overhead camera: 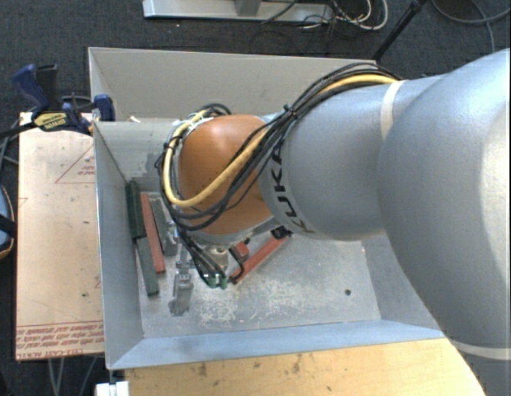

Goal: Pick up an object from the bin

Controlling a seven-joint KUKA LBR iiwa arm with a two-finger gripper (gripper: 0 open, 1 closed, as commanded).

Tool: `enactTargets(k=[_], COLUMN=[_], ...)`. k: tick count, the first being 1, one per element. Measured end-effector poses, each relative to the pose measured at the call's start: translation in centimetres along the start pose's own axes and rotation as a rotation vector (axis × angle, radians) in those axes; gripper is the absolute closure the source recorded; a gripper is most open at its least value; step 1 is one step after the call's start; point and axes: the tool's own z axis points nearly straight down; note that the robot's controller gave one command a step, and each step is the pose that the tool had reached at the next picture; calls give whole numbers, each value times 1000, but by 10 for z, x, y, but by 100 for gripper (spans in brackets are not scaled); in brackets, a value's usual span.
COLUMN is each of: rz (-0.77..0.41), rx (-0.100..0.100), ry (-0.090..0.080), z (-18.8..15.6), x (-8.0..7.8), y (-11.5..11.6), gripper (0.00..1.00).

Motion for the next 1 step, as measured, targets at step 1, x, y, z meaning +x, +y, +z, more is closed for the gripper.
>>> enactTargets(k=[1], rz=[4], rx=[-2], ry=[-7], z=[-4], x=[-2], y=[-1], gripper=[0])
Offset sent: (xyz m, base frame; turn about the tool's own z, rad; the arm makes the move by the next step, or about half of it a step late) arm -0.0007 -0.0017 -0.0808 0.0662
